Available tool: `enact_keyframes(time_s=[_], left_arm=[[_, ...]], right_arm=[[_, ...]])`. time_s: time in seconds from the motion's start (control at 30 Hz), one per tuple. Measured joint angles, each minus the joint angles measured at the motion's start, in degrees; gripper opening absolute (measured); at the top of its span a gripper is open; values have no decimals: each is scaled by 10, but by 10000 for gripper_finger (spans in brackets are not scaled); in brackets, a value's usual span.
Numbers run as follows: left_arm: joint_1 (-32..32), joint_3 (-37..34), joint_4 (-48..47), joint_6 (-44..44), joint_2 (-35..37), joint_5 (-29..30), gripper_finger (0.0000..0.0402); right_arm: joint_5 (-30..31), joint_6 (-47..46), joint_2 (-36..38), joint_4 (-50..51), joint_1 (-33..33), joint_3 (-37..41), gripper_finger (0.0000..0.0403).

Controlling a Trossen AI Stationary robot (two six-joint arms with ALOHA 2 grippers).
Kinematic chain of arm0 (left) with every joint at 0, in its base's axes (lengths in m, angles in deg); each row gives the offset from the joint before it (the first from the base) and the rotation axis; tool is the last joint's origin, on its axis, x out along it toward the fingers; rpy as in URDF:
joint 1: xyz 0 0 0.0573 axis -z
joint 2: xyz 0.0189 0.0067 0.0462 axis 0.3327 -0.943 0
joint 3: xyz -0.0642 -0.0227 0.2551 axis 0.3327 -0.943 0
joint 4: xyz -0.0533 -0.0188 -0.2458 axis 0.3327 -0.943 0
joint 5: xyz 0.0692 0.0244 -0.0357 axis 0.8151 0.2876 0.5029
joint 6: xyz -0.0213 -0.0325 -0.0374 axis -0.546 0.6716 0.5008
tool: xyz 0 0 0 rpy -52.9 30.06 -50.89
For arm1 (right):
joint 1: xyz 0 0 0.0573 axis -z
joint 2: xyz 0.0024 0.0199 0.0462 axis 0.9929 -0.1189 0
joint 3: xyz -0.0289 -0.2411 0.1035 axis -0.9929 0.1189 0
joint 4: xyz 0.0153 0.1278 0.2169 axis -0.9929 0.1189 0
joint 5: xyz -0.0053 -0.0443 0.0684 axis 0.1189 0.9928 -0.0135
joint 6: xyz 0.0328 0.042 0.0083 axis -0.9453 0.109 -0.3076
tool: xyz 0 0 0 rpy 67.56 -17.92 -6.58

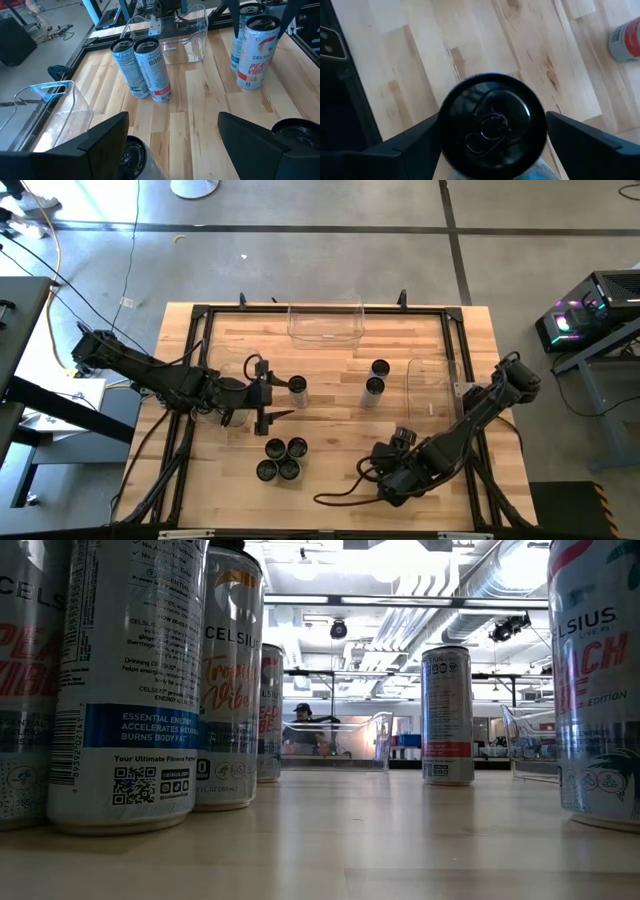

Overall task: Sort soda cans
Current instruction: Put the white-pink soda can into the right transparent bin

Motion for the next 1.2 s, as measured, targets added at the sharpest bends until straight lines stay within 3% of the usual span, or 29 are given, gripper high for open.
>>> enact_keyframes(time_s=[0.13, 0.33, 0.53, 0.83, 1.03, 1.2], left_arm=[[0, 0, 0, 0, 0, 0, 300], [0, 0, 2, 0, 0, 0, 300], [0, 0, 5, 0, 0, -8, 300], [0, 0, 95, -77, -51, -157, 300], [-8, 0, 231, -114, -136, -201, 300], [-28, 0, 385, -103, -205, -304, 300]], right_arm=[[-3, 4, 0, -33, 0, 23, 310], [1, 5, 2, -58, 1, 39, 238], [12, 26, -1, -55, 1, 27, 236], [102, 94, 0, 5, 8, -87, 236], [156, 138, 1, 35, 6, -153, 236], [185, 193, 1, 28, 9, -177, 236]])
